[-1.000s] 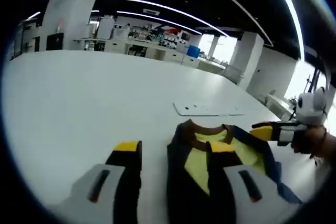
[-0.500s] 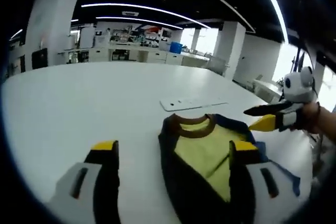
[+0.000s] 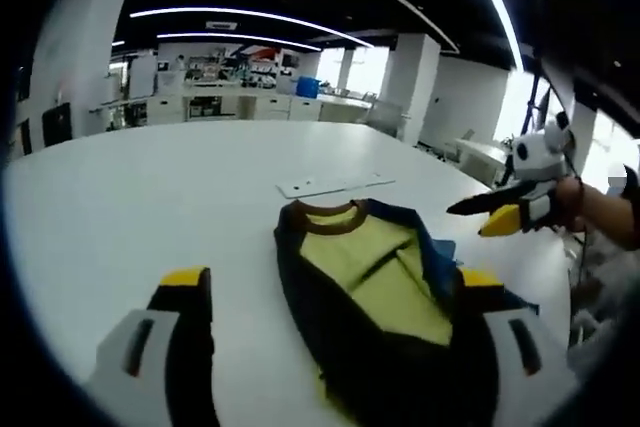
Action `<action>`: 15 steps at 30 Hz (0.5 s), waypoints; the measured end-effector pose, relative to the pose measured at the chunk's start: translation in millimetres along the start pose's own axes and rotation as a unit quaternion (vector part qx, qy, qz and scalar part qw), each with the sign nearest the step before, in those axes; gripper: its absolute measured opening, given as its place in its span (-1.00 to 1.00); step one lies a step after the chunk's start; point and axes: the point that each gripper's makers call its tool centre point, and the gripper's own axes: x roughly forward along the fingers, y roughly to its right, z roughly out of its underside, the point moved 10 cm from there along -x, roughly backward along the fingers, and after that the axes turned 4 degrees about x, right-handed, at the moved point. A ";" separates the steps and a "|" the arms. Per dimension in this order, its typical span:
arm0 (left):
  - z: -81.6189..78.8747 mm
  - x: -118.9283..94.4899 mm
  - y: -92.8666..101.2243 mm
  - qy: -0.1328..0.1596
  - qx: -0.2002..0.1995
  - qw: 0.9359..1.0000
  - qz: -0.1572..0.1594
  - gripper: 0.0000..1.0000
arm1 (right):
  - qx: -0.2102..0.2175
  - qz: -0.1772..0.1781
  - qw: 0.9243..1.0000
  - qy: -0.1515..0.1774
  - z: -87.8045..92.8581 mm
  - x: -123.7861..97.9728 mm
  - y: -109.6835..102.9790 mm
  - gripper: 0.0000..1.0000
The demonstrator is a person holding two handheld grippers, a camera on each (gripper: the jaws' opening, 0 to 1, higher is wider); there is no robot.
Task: Fold the garment on the visible template until the final outline fits inside the template.
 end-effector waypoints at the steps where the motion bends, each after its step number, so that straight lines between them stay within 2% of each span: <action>1: 0.8 -2.9 2.2 0.001 0.005 1.000 0.001 0.95 | -0.005 0.000 1.000 -0.002 1.8 -3.0 -0.9 0.73; 8: 14.4 -27.5 17.7 -0.001 0.011 1.000 0.004 0.87 | -0.024 -0.005 0.999 -0.023 22.1 -23.2 -6.0 0.61; 12: 26.8 -40.8 25.9 -0.005 0.016 1.000 0.010 0.79 | -0.035 -0.007 0.999 -0.037 38.3 -35.0 -9.7 0.44; 15: 35.2 -49.4 34.5 -0.013 0.018 1.000 0.009 0.70 | -0.027 -0.009 0.999 -0.044 49.6 -42.9 -11.7 0.34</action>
